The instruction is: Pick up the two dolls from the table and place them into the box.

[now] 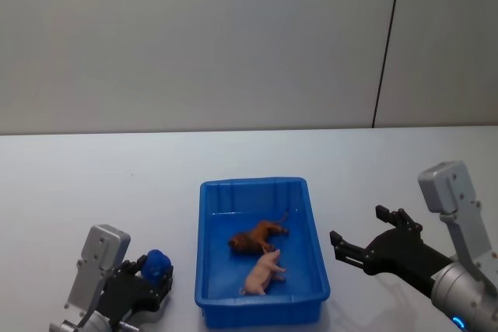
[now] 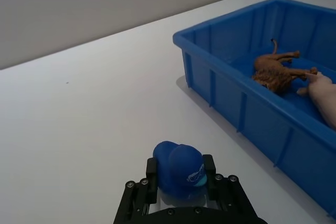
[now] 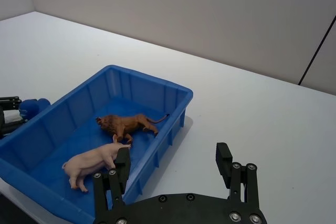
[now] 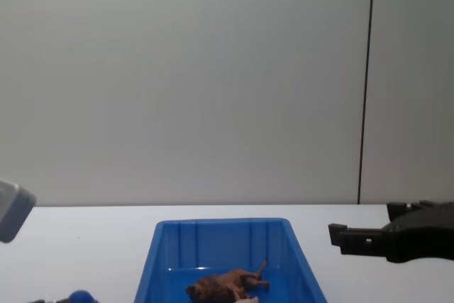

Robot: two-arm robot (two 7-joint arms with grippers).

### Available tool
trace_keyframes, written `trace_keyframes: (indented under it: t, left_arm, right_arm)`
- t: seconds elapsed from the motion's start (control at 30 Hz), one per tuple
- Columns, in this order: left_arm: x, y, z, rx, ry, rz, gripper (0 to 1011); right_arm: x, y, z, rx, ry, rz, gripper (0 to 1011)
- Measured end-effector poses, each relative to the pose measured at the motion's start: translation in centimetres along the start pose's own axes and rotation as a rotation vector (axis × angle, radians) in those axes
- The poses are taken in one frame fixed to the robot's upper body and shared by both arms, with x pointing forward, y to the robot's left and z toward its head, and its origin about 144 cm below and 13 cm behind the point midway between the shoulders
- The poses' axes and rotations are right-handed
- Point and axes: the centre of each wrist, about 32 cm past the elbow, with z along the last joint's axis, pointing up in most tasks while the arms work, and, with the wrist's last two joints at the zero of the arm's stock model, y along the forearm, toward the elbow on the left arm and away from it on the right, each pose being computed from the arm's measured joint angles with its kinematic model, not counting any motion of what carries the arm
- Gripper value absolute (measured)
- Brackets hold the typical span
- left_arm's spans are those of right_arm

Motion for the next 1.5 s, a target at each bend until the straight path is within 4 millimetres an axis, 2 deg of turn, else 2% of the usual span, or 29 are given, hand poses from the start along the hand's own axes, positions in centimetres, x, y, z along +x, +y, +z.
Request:
trace_keyframes:
  t: [0.3, 0.5, 0.7, 0.9, 1.0, 1.03, 1.07, 1.13, 1.17, 1.27, 1.5]
  left_arm:
    - [0.1, -0.1, 1.6, -0.067, -0.041, -0.003, 461]
    - [-0.2, -0.2, 3.5, -0.133, -0.088, -0.01, 419]
    - [-1.3, -0.5, 5.8, -0.209, -0.142, -0.025, 379]
    - [-2.5, -0.9, 7.2, -0.254, -0.168, -0.053, 344]
    - [-3.2, -1.1, 7.7, -0.274, -0.177, -0.073, 415]
    - [-3.4, -1.2, 7.9, -0.277, -0.178, -0.078, 477]
    - [-3.7, -1.3, 8.0, -0.284, -0.182, -0.088, 477]
    - [-4.1, -1.4, 8.2, -0.29, -0.183, -0.099, 539]
    - [-4.4, -1.4, 8.3, -0.294, -0.184, -0.107, 601]
    - [-4.8, -1.5, 8.5, -0.299, -0.185, -0.118, 659]
    - [-5.7, -1.8, 8.7, -0.326, -0.179, -0.145, 894]
  right_arm:
    - [0.0, 0.0, 0.0, 0.0, 0.0, 0.0, 1001]
    - [0.0, 0.0, 0.0, 0.0, 0.0, 0.0, 1001]
    - [0.0, 0.0, 0.0, 0.0, 0.0, 0.0, 1001]
    - [0.0, 0.0, 0.0, 0.0, 0.0, 0.0, 1001]
    - [0.0, 0.0, 0.0, 0.0, 0.0, 0.0, 1001]
    - [0.0, 0.0, 0.0, 0.0, 0.0, 0.0, 1001]
    - [0.0, 0.0, 0.0, 0.0, 0.0, 0.0, 1001]
    - [0.0, 0.0, 0.0, 0.0, 0.0, 0.0, 1001]
    - [0.0, 0.0, 0.0, 0.0, 0.0, 0.0, 1001]
    - [0.0, 0.0, 0.0, 0.0, 0.0, 0.0, 1001]
    - [0.0, 0.0, 0.0, 0.0, 0.0, 0.0, 1001]
